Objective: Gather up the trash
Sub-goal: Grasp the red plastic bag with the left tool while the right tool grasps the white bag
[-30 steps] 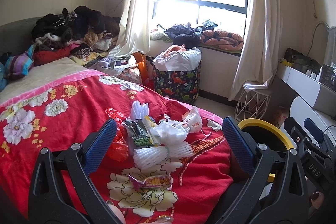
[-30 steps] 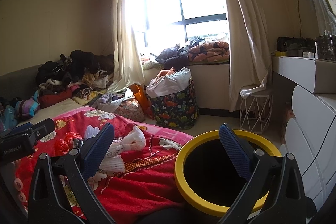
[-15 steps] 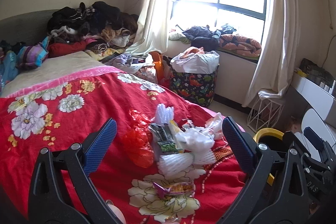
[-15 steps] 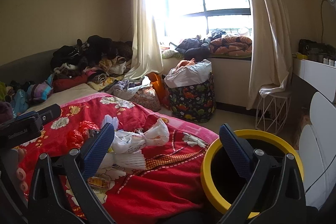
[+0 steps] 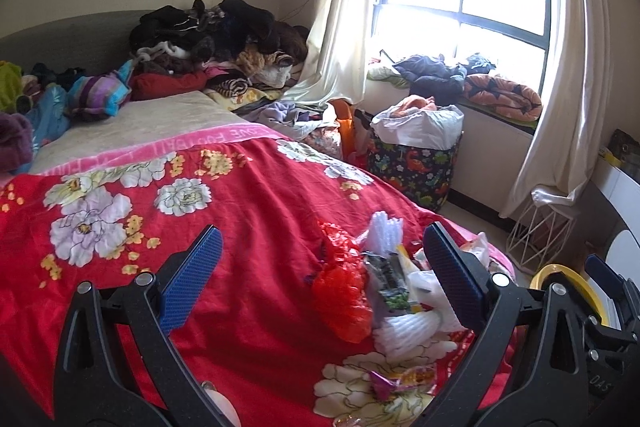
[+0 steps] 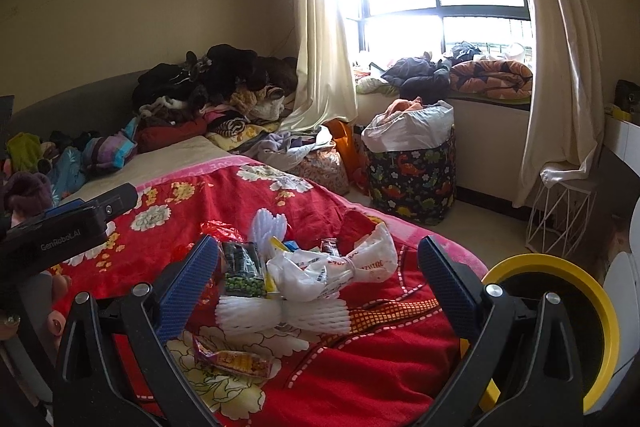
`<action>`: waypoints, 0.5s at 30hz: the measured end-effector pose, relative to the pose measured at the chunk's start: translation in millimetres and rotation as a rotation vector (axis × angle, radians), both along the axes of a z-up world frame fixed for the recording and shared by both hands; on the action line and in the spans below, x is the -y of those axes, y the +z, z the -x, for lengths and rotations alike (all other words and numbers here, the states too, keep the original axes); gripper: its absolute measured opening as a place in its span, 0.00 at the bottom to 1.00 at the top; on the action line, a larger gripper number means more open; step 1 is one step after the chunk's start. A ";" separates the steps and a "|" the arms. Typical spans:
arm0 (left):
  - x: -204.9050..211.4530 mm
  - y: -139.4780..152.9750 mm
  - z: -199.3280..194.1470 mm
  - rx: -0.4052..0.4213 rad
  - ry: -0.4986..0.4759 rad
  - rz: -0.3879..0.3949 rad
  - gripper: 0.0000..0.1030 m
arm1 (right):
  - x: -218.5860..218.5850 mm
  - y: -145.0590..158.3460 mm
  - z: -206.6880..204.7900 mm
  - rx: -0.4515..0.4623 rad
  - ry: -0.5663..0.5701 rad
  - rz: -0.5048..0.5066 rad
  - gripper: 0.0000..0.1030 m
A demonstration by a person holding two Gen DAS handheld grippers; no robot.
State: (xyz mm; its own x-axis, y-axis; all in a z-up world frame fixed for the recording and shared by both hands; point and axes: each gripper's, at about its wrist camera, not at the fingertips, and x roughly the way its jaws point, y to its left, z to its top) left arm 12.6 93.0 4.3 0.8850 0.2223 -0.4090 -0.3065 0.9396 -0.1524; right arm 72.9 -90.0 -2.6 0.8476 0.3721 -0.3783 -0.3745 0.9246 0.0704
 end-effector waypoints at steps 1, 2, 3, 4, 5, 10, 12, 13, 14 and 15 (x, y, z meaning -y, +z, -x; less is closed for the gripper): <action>-4.2 -1.2 -1.2 0.000 -0.002 0.007 0.90 | -1.9 -0.1 -3.2 -0.008 0.003 -0.002 0.94; -8.2 -2.5 -2.7 0.001 -0.010 0.013 0.90 | -2.7 -0.4 -6.5 -0.017 0.003 -0.004 0.94; -11.6 -3.9 -4.0 0.002 -0.012 0.012 0.90 | -3.9 -1.3 -9.0 -0.018 0.000 -0.003 0.94; -14.2 -5.0 -6.1 0.001 -0.008 0.006 0.90 | -4.4 -1.9 -11.9 -0.019 -0.004 0.000 0.94; -15.4 -6.3 -8.7 -0.001 -0.009 0.002 0.90 | -4.6 -2.1 -15.4 -0.021 -0.009 0.003 0.94; -17.6 -18.3 -27.9 -0.039 -0.046 0.008 0.90 | -1.1 -11.8 -33.1 -0.048 -0.034 0.006 0.94; -19.4 -24.2 -33.7 -0.051 -0.065 0.021 0.90 | -0.5 -18.1 -42.3 -0.073 -0.044 0.005 0.94; -21.3 -28.6 -36.4 -0.054 -0.087 0.041 0.90 | -1.5 -22.1 -46.0 -0.081 -0.046 0.006 0.94; -23.8 -32.6 -38.9 -0.059 -0.101 0.066 0.90 | -2.5 -25.7 -49.8 -0.091 -0.048 0.010 0.94; -25.8 -36.2 -41.2 -0.067 -0.110 0.088 0.90 | -3.5 -29.0 -51.8 -0.099 -0.047 0.015 0.94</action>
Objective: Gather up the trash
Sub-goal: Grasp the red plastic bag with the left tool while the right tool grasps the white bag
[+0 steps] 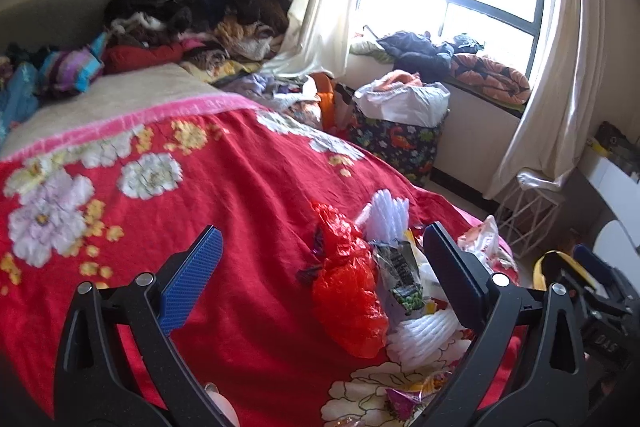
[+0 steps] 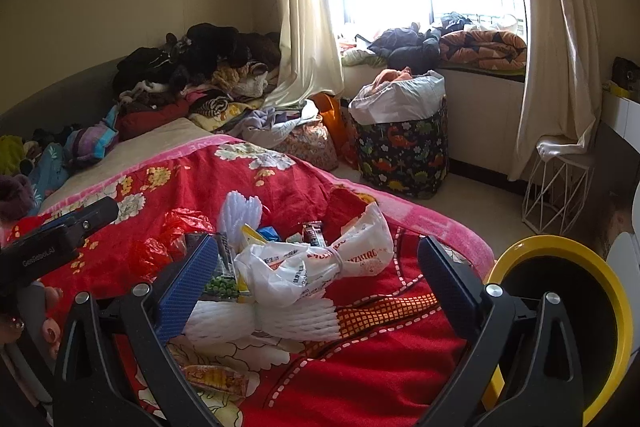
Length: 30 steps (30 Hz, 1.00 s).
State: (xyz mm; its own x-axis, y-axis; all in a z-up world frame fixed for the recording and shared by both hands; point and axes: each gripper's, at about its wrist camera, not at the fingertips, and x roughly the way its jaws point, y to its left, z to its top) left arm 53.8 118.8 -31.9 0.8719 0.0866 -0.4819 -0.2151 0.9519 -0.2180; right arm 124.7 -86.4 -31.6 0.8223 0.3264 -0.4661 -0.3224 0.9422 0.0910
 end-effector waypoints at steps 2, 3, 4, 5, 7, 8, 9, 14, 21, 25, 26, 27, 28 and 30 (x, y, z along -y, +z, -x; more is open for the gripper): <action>-1.4 -8.0 -6.1 -0.041 0.000 0.007 0.90 | -4.4 -7.8 -6.6 -0.025 0.009 0.008 0.94; -1.5 -11.5 -7.6 -0.055 -0.002 0.006 0.90 | -6.7 -11.9 -8.7 -0.035 0.014 0.009 0.94; -2.6 -15.3 -9.2 -0.068 -0.005 0.011 0.90 | -9.1 -15.9 -12.0 -0.050 0.019 0.008 0.94; -3.8 -18.7 -10.4 -0.080 -0.006 0.015 0.90 | -11.2 -19.7 -15.5 -0.069 0.025 0.007 0.94; -5.7 -24.4 -11.6 -0.091 -0.017 0.030 0.90 | -15.7 -26.5 -20.8 -0.096 0.032 0.005 0.94; -6.5 -26.6 -11.4 -0.096 -0.023 0.038 0.90 | -17.9 -29.4 -23.4 -0.109 0.035 0.003 0.94; -6.6 -28.6 -11.8 -0.102 -0.026 0.044 0.90 | -20.3 -31.7 -26.5 -0.123 0.039 -0.001 0.94; -4.5 -36.7 -18.1 -0.131 -0.072 0.075 0.84 | -31.5 -43.3 -43.6 -0.186 0.045 -0.019 0.94; -1.6 -47.9 -30.1 -0.157 -0.125 0.152 0.69 | -36.3 -54.0 -57.4 -0.252 0.074 -0.055 0.67; 1.1 -51.2 -34.3 -0.166 -0.145 0.186 0.52 | -35.4 -54.6 -53.4 -0.241 0.102 -0.066 0.42; 2.3 -51.3 -34.5 -0.167 -0.151 0.187 0.47 | -34.5 -54.2 -52.5 -0.243 0.105 -0.064 0.41; 3.6 -51.2 -34.4 -0.166 -0.156 0.187 0.43 | -32.3 -52.9 -51.2 -0.242 0.109 -0.070 0.39; 5.1 -50.5 -33.8 -0.164 -0.160 0.184 0.37 | -30.5 -52.0 -49.8 -0.241 0.110 -0.075 0.37; 6.6 -48.9 -33.1 -0.162 -0.161 0.181 0.29 | -26.5 -49.3 -46.3 -0.227 0.110 -0.081 0.36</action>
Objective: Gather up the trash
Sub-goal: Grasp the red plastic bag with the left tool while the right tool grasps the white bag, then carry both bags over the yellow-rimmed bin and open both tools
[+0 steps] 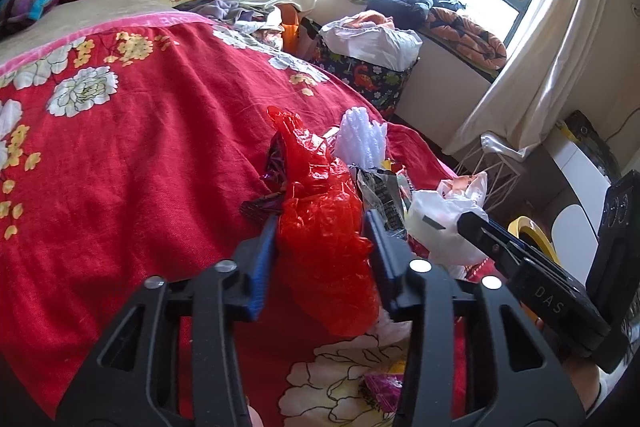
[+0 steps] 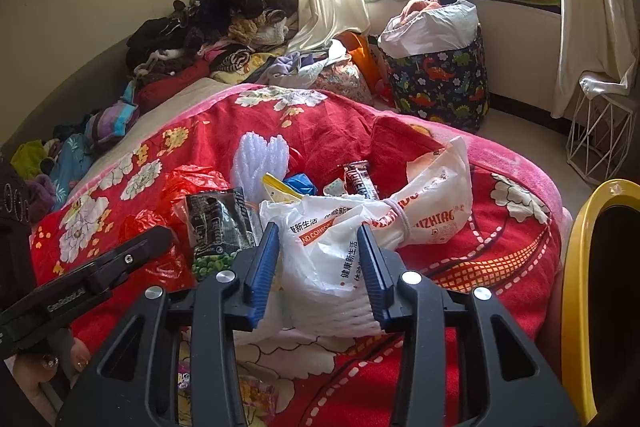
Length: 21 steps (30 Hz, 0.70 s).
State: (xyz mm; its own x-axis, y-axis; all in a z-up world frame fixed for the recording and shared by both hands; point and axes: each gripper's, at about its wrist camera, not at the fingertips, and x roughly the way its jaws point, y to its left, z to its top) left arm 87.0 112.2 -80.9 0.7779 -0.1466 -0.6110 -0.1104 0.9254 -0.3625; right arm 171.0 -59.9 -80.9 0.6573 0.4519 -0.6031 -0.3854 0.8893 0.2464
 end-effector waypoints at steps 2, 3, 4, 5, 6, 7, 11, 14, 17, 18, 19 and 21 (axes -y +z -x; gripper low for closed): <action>0.6 3.0 1.8 0.008 0.003 -0.003 0.26 | 3.7 3.3 4.6 0.016 -0.004 -0.005 0.36; 0.6 4.5 2.9 0.013 0.004 -0.004 0.25 | 5.5 5.2 7.0 0.026 -0.003 -0.007 0.35; 0.9 7.5 4.5 0.023 0.007 -0.006 0.24 | 7.3 6.9 9.2 0.035 -0.004 -0.006 0.35; 1.4 10.6 6.5 0.035 0.009 -0.009 0.23 | 9.2 9.3 12.1 0.047 -0.004 -0.004 0.35; 2.5 15.5 8.9 0.052 0.010 -0.014 0.23 | 11.1 12.0 15.6 0.065 -0.002 0.000 0.34; 3.1 18.7 10.5 0.065 0.009 -0.016 0.22 | 13.4 13.8 18.5 0.078 -0.001 0.003 0.34; 8.0 36.6 16.2 0.121 -0.004 -0.026 0.22 | 22.0 20.6 27.3 0.114 0.001 -0.001 0.33; 13.8 48.9 18.6 0.152 -0.023 -0.024 0.22 | 28.3 27.1 31.7 0.140 -0.001 0.001 0.32; 23.6 57.6 19.0 0.171 -0.047 -0.024 0.22 | 33.9 32.9 35.0 0.154 -0.007 -0.011 0.32; 27.0 59.1 19.7 0.175 -0.054 -0.025 0.22 | 37.1 35.0 35.4 0.156 -0.011 -0.014 0.32; 30.6 60.8 19.7 0.179 -0.063 -0.025 0.22 | 40.0 37.3 36.5 0.160 -0.014 -0.015 0.32; 36.4 62.9 19.5 0.185 -0.079 -0.027 0.22 | 45.9 41.3 39.3 0.172 -0.022 -0.013 0.32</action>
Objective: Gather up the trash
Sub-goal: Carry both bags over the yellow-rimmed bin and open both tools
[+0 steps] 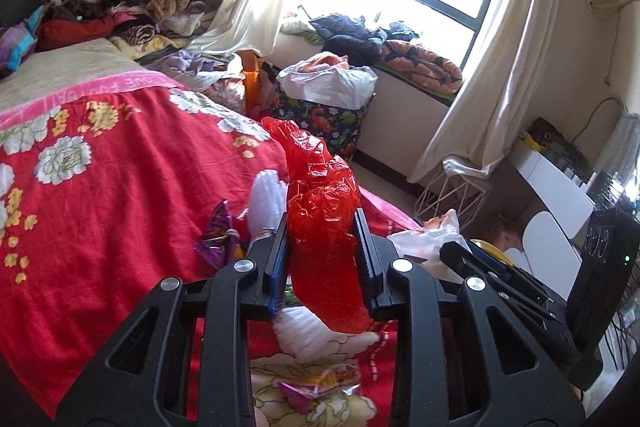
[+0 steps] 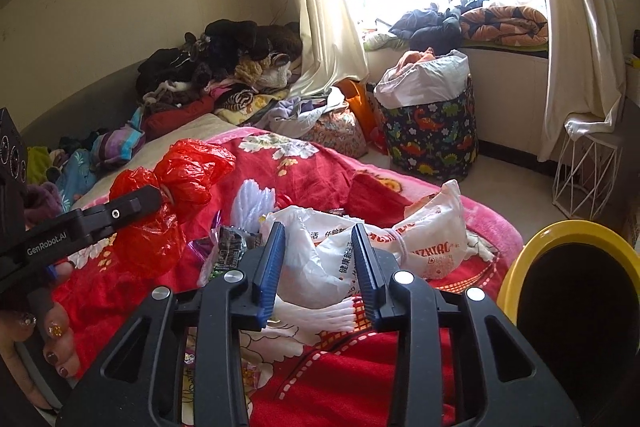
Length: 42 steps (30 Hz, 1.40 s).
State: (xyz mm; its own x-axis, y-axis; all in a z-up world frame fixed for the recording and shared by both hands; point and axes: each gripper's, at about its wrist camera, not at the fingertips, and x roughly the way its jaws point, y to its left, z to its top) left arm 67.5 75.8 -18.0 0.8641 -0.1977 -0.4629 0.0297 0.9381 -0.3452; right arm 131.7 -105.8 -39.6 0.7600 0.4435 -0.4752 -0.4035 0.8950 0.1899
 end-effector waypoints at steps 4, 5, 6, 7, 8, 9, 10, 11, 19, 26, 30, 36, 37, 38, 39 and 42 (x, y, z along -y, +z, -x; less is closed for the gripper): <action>13.6 2.6 -1.5 0.005 -0.032 -0.015 0.22 | 8.8 5.6 3.7 0.012 -0.014 -0.007 0.32; 15.8 1.9 -1.6 0.004 -0.040 -0.016 0.22 | 10.6 6.7 4.8 0.015 -0.018 -0.006 0.32; 17.7 1.8 -2.0 0.003 -0.046 -0.016 0.22 | 12.7 7.6 5.6 0.016 -0.021 -0.006 0.32; 20.6 1.6 -2.3 0.003 -0.053 -0.018 0.22 | 14.6 8.6 6.4 0.018 -0.026 -0.008 0.31; 23.2 1.4 -2.4 0.002 -0.060 -0.021 0.22 | 18.0 9.2 7.0 0.020 -0.030 -0.009 0.31; 26.3 1.9 -2.6 0.003 -0.065 -0.023 0.22 | 20.8 9.3 8.1 0.021 -0.035 -0.009 0.31; 29.3 2.1 -2.8 0.003 -0.073 -0.024 0.22 | 21.9 10.2 8.2 0.021 -0.041 -0.011 0.31; 31.7 2.5 -3.0 0.003 -0.078 -0.026 0.22 | 24.7 10.6 9.3 0.022 -0.047 -0.013 0.31; 57.9 6.0 -4.6 0.009 -0.132 -0.041 0.22 | 52.9 12.6 13.0 0.022 -0.121 -0.031 0.31; 87.4 7.1 -6.1 0.008 -0.194 -0.054 0.22 | 82.9 9.8 15.5 0.007 -0.195 -0.052 0.31; 106.2 6.7 -6.5 0.006 -0.229 -0.063 0.22 | 100.5 8.4 16.7 -0.003 -0.236 -0.067 0.31; 131.4 6.0 -7.4 0.002 -0.276 -0.078 0.22 | 126.0 6.1 18.4 -0.015 -0.296 -0.089 0.31; 135.4 5.5 -8.0 -0.001 -0.284 -0.082 0.22 | 130.0 5.5 19.1 -0.018 -0.305 -0.093 0.31; 138.6 5.1 -8.4 -0.003 -0.291 -0.084 0.22 | 134.6 4.6 19.4 -0.022 -0.315 -0.099 0.31; 141.9 5.2 -8.6 -0.004 -0.296 -0.086 0.22 | 137.5 4.9 19.4 -0.025 -0.323 -0.105 0.31; 151.7 4.2 -7.7 -0.005 -0.315 -0.094 0.22 | 149.0 3.6 20.2 -0.031 -0.347 -0.119 0.31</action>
State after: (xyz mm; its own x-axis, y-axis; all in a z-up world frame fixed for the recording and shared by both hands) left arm 75.2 -75.8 -13.8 0.7649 -0.4110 -0.4960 0.3217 0.9108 -0.2586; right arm 111.4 -254.8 -36.0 0.8609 0.2152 -0.4611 -0.0721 0.9487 0.3080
